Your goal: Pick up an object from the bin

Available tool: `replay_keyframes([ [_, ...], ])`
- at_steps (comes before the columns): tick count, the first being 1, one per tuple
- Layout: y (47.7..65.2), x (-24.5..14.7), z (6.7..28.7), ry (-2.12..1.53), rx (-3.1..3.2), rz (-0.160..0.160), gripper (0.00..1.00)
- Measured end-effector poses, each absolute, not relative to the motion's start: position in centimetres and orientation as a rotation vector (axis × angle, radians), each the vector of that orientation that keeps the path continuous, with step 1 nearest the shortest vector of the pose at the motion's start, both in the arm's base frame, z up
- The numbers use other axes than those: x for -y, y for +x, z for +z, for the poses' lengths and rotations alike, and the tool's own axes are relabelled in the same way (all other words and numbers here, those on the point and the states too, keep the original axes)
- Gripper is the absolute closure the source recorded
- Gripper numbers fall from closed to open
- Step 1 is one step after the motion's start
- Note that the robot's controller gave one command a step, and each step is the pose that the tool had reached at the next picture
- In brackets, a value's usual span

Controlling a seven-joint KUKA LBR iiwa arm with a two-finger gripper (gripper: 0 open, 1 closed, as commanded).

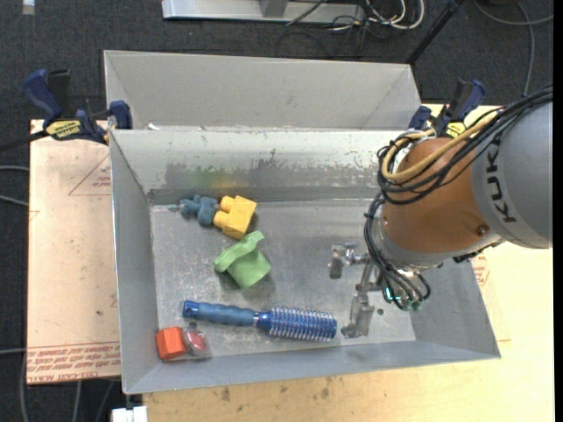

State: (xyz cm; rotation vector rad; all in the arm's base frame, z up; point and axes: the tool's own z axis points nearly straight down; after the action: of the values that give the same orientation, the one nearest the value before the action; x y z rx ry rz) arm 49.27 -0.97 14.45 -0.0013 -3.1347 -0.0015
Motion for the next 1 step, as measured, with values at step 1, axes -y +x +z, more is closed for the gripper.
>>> replay_keyframes([
  [1,50.55,-4.3,6.62,0.165,3.132,-0.005,0.0],
])
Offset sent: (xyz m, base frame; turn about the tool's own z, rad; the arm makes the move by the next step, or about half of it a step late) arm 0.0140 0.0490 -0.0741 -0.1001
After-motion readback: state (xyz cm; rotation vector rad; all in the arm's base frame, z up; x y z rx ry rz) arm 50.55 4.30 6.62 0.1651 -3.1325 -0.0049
